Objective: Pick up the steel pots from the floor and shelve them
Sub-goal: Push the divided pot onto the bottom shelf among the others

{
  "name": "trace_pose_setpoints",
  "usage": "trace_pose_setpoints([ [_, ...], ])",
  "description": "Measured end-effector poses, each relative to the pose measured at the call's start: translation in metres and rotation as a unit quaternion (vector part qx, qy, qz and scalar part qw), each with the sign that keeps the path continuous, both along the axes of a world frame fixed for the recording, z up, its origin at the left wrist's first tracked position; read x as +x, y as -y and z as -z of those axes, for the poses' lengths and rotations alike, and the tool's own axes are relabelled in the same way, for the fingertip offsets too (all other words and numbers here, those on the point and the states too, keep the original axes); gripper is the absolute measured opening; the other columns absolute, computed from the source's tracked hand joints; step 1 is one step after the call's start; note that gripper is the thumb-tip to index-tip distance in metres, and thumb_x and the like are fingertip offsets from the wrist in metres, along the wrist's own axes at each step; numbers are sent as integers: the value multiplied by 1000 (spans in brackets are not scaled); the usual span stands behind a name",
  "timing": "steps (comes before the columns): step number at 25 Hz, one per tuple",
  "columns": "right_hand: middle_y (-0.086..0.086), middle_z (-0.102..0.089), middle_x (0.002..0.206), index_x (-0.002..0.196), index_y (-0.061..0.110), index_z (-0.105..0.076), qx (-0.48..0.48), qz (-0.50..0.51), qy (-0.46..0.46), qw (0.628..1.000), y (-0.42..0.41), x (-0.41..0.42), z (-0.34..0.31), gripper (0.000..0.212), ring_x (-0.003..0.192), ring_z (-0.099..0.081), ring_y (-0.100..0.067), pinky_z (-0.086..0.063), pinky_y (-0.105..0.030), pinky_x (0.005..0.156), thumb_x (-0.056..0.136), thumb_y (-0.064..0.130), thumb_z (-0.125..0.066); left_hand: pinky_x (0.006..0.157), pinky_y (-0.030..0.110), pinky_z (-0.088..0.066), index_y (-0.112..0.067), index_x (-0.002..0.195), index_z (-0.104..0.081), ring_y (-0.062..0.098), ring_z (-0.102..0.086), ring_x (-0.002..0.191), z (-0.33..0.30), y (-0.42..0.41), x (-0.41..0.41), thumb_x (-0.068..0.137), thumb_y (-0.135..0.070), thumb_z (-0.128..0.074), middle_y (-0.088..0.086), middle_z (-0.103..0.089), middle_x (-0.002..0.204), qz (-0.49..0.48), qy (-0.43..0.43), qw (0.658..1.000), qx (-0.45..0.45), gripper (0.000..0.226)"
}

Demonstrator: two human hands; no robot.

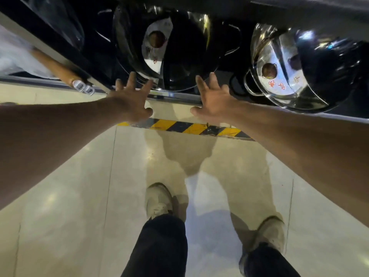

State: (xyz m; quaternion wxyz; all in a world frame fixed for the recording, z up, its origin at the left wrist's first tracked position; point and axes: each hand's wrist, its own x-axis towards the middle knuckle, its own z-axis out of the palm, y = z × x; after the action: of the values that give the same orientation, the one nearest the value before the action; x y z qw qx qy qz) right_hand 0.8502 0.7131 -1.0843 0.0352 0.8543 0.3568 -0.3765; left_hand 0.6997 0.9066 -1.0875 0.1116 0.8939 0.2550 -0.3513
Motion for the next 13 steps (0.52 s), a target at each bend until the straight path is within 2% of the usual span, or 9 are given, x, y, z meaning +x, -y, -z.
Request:
trace_pose_setpoints([
  [5, -7, 37, 161, 159, 29, 16, -37, 12, -1, 999, -12, -7, 14, 102, 151, 19, -43, -25, -55, 117, 91, 48, -58, 113, 67, -28, -44, 154, 22, 53, 7, 150, 19, 6, 0, 91, -48, -61, 9, 39, 161, 0, -13, 999, -30, 105],
  [9, -5, 36, 162, 158, 32, 17, -67, -25, 9, 997, -14, 12, 4, 102, 151, 19, -44, -24, -58, 117, 91, 45, -59, 115, 66, -22, -47, 151, 27, 52, 12, 150, 23, 11, -1, 91, -44, -61, 6, 45, 157, -16, -16, 998, -58, 106],
  [13, -4, 36, 162, 159, 33, 14, -70, -8, -9, 997, -16, 6, 7, 102, 152, 15, -45, -25, -58, 116, 89, 44, -59, 113, 65, -26, -51, 148, 30, 52, 13, 150, 21, 7, -2, 90, -39, -61, 2, 48, 155, -22, -30, 997, -65, 109],
])
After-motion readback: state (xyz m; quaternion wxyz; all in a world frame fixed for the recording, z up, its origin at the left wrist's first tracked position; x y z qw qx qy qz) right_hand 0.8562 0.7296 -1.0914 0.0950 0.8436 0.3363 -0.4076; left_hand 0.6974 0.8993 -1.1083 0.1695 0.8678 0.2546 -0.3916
